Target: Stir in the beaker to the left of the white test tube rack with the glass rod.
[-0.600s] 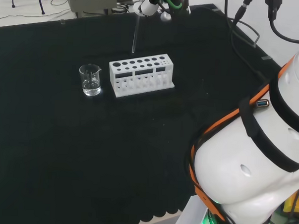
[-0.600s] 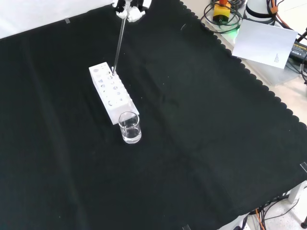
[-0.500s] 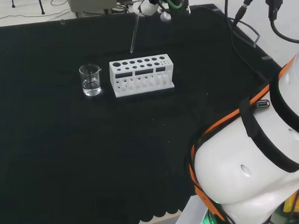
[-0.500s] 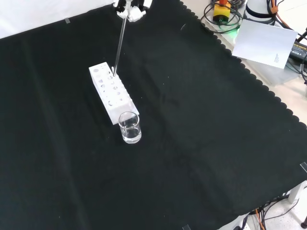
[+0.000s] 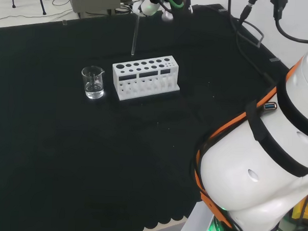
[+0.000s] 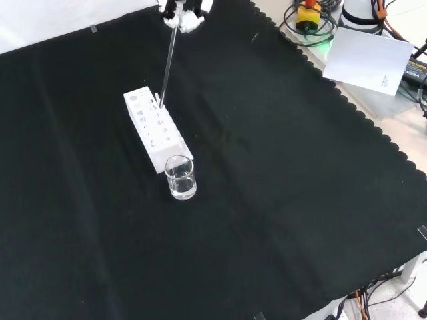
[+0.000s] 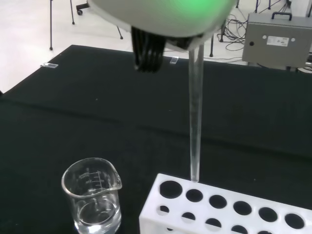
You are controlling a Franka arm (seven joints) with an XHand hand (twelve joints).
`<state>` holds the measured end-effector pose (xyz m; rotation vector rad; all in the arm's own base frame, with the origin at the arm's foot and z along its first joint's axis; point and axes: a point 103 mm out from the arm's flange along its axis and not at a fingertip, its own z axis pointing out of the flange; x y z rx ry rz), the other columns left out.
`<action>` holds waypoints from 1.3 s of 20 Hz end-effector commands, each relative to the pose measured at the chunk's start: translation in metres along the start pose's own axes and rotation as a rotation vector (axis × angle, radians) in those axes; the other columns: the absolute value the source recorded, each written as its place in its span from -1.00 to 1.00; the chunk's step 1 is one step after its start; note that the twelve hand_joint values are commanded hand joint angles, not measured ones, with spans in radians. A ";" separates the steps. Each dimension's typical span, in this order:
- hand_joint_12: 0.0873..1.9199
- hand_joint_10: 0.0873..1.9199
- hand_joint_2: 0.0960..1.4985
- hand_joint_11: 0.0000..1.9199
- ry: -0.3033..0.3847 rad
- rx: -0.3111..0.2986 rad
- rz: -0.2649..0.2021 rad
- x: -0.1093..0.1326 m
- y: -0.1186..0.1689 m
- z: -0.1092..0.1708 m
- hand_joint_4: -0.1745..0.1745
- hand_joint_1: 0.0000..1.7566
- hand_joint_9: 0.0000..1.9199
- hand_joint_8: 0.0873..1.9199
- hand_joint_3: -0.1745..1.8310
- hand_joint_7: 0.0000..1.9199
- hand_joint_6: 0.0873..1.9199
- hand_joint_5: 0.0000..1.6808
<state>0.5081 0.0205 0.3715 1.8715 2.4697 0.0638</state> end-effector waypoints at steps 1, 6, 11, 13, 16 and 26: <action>0.03 -0.01 -0.28 0.89 0.011 0.019 -0.080 0.032 0.023 0.003 -1.00 0.37 0.90 0.28 0.05 0.51 -0.06 0.39; 0.03 -0.01 -0.29 0.89 0.038 0.015 -0.141 0.055 0.037 0.005 -1.00 0.37 0.90 0.28 0.05 0.51 -0.06 0.39; 0.03 -0.02 -0.29 0.89 0.064 0.017 -0.215 0.078 0.048 0.010 -1.00 0.37 0.90 0.27 0.05 0.51 -0.06 0.39; 0.03 -0.02 -0.29 0.89 0.070 0.016 -0.239 0.086 0.050 0.010 -1.00 0.37 0.90 0.27 0.05 0.51 -0.06 0.39; 0.03 -0.02 -0.29 0.90 0.071 0.022 -0.262 0.092 0.053 0.012 -1.00 0.37 0.90 0.27 0.04 0.51 -0.06 0.39; 0.03 -0.02 -0.29 0.90 0.080 0.050 -0.297 0.091 0.064 0.031 -1.00 0.37 0.90 0.27 0.04 0.51 -0.06 0.39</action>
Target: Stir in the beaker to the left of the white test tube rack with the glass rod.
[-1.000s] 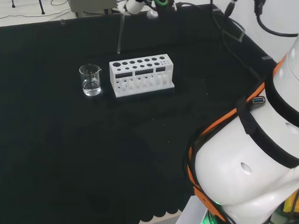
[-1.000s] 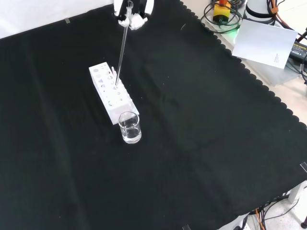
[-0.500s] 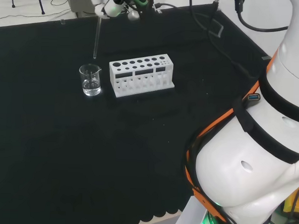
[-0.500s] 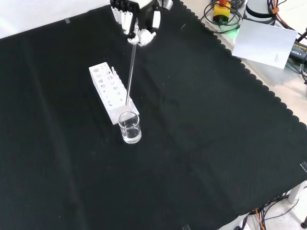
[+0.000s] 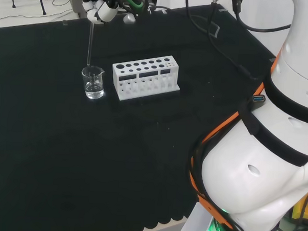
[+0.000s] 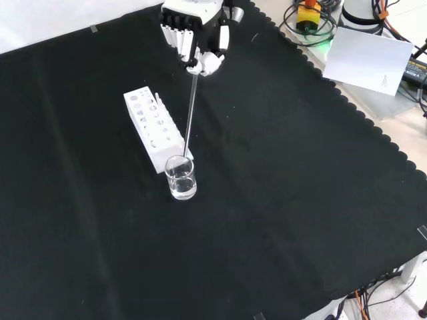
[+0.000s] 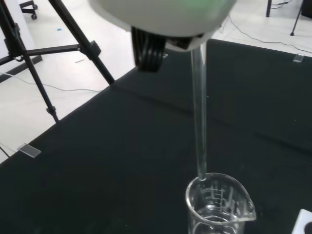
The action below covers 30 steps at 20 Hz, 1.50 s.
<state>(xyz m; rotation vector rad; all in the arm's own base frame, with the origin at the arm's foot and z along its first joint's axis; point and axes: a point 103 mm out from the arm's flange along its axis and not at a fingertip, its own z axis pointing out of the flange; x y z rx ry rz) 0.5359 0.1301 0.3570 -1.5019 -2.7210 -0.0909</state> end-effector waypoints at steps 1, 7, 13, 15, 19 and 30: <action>0.03 -0.02 -0.29 0.90 0.006 0.022 -0.009 -0.013 0.007 0.015 -1.00 0.37 0.90 0.27 0.04 0.51 -0.07 0.39; 0.03 -0.02 -0.29 0.90 0.005 0.028 -0.004 -0.022 0.010 0.022 -1.00 0.37 0.90 0.27 0.04 0.51 -0.07 0.39; 0.03 -0.02 -0.28 0.90 0.020 0.042 0.001 -0.027 0.012 0.027 -1.00 0.37 0.91 0.27 0.04 0.52 -0.07 0.39; 0.03 -0.02 -0.28 0.90 0.033 0.047 0.001 -0.032 0.015 0.032 -1.00 0.37 0.91 0.27 0.04 0.52 -0.07 0.39; 0.03 -0.02 -0.28 0.90 0.033 0.059 -0.006 -0.037 0.018 0.045 -1.00 0.37 0.91 0.27 0.04 0.52 -0.07 0.39; 0.03 -0.02 -0.28 0.90 0.040 0.124 -0.059 -0.020 0.030 0.078 -1.00 0.37 0.91 0.27 0.03 0.52 -0.07 0.39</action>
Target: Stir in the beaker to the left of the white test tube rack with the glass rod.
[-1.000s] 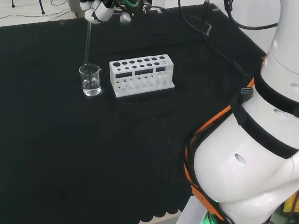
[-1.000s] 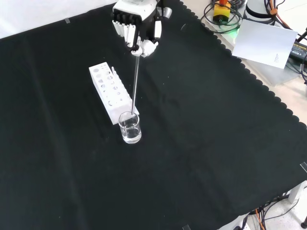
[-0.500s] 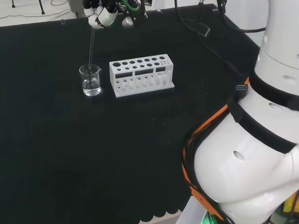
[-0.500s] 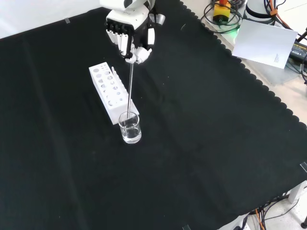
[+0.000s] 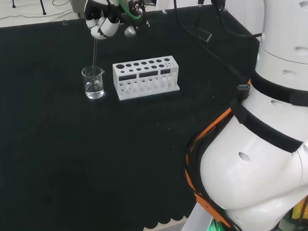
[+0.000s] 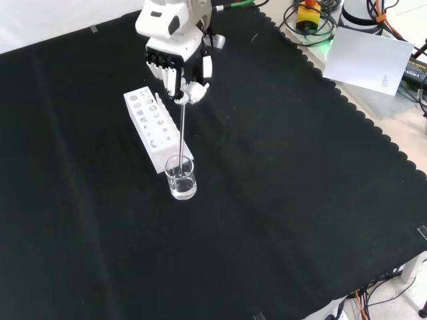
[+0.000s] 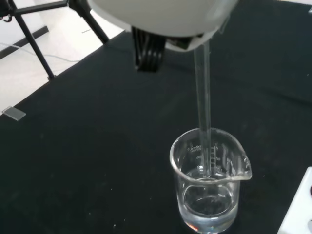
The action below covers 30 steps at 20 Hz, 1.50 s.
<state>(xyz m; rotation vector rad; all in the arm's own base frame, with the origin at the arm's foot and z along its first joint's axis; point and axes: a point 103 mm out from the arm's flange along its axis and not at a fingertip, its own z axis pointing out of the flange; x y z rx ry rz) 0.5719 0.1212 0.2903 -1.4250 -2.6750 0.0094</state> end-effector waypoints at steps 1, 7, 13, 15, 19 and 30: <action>0.03 -0.02 -0.28 0.91 0.001 0.031 -0.036 0.012 0.010 0.013 -1.00 0.37 0.91 0.27 0.03 0.52 -0.07 0.39; 0.03 -0.02 -0.27 0.91 0.007 0.040 -0.058 0.011 0.027 0.019 -1.00 0.37 0.91 0.27 0.02 0.52 -0.08 0.39; 0.03 -0.02 -0.27 0.91 0.008 0.044 -0.063 -0.006 0.034 0.016 -1.00 0.37 0.92 0.27 0.02 0.52 -0.08 0.39; 0.03 -0.02 -0.27 0.91 0.006 0.045 -0.053 -0.014 0.029 0.015 -1.00 0.37 0.92 0.27 0.02 0.52 -0.08 0.39; 0.04 -0.02 -0.27 0.91 -0.003 0.050 -0.031 -0.024 0.015 0.012 -1.00 0.37 0.92 0.27 0.02 0.52 -0.08 0.39; 0.04 -0.02 -0.26 0.91 -0.016 0.048 -0.033 -0.005 -0.008 0.010 -1.00 0.37 0.92 0.28 0.01 0.52 -0.08 0.39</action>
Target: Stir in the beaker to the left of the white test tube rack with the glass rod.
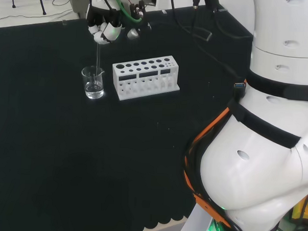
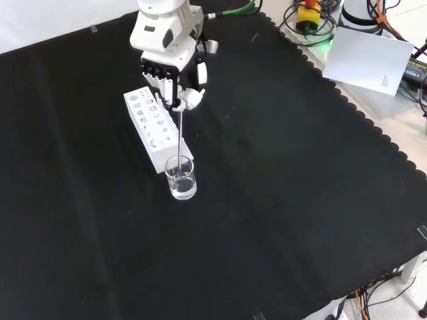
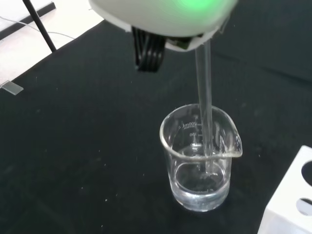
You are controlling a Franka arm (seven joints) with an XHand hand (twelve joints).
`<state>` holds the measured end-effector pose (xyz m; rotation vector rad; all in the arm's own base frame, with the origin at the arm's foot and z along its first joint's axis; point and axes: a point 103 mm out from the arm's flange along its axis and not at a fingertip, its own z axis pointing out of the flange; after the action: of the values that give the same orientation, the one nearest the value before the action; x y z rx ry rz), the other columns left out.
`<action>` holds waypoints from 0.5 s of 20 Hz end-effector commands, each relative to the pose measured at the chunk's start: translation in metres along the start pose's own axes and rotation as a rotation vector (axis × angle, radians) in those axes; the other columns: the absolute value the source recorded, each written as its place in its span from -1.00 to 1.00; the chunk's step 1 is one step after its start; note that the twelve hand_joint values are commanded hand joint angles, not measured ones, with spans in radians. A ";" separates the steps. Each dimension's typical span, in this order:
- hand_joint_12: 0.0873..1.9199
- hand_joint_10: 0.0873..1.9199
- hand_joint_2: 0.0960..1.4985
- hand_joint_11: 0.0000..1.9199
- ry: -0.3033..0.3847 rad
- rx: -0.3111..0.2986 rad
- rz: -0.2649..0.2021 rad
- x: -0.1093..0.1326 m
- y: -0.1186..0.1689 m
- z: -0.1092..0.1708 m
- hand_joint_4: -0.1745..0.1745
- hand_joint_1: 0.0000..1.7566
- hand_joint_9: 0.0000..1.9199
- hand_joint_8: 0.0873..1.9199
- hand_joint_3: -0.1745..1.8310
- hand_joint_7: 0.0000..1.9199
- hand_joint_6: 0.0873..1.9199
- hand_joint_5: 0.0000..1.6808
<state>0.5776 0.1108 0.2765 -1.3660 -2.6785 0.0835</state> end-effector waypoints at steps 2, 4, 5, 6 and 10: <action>0.04 -0.02 -0.26 0.91 -0.029 -0.001 -0.003 0.023 -0.001 0.001 -1.00 0.37 0.92 0.28 0.01 0.52 -0.08 0.39; 0.04 -0.02 -0.26 0.91 -0.018 -0.005 -0.022 0.033 0.008 0.005 -1.00 0.37 0.92 0.28 0.01 0.52 -0.08 0.39; 0.04 -0.02 -0.26 0.92 -0.013 -0.005 -0.031 0.036 0.012 0.006 -1.00 0.37 0.92 0.28 0.01 0.52 -0.08 0.39; 0.04 -0.02 -0.26 0.92 -0.008 -0.004 -0.041 0.038 0.018 0.007 -1.00 0.37 0.92 0.28 0.01 0.52 -0.08 0.39; 0.04 -0.02 -0.26 0.92 0.000 -0.005 -0.061 0.036 0.040 0.008 -1.00 0.37 0.92 0.28 0.01 0.51 -0.08 0.39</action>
<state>0.5685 0.1414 0.2723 -1.3409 -2.7004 0.0883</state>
